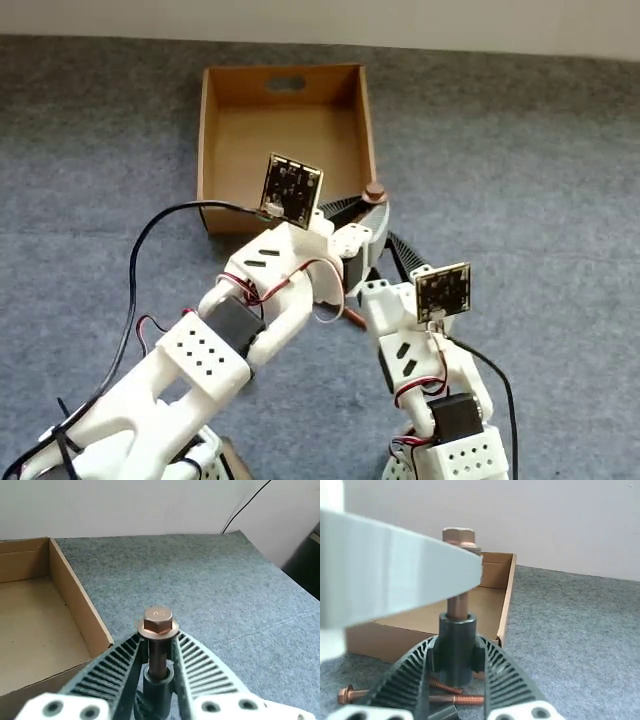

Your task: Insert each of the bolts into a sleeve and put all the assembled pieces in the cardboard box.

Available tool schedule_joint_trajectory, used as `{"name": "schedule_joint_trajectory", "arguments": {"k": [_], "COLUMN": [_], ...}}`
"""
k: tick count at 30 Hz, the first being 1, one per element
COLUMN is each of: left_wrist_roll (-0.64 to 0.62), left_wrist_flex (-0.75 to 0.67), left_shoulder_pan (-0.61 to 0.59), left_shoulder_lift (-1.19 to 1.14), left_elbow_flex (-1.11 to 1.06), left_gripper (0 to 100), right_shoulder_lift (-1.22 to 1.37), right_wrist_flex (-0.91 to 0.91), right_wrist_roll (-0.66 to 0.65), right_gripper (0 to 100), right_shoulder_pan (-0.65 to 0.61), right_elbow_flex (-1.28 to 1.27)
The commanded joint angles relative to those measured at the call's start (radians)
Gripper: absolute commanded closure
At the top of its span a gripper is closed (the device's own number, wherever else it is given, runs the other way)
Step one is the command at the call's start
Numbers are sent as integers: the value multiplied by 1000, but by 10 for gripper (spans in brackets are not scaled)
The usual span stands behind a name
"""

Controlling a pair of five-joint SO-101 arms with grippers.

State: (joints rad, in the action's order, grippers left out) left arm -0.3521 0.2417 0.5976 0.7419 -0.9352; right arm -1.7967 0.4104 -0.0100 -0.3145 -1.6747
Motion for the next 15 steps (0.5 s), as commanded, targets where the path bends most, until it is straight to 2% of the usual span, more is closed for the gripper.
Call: {"name": "schedule_joint_trajectory", "arguments": {"k": [1,15], "left_wrist_roll": [-6,-6], "left_wrist_flex": [43,55], "left_shoulder_pan": [27,36], "left_shoulder_lift": [36,38], "left_elbow_flex": [51,56], "left_gripper": [859,856], "right_shoulder_lift": [-7,-7], "right_wrist_flex": [-22,-22], "right_wrist_roll": [-9,-9], "right_gripper": [992,992], "right_shoulder_pan": [12,12], "right_elbow_flex": [-22,-24]}}
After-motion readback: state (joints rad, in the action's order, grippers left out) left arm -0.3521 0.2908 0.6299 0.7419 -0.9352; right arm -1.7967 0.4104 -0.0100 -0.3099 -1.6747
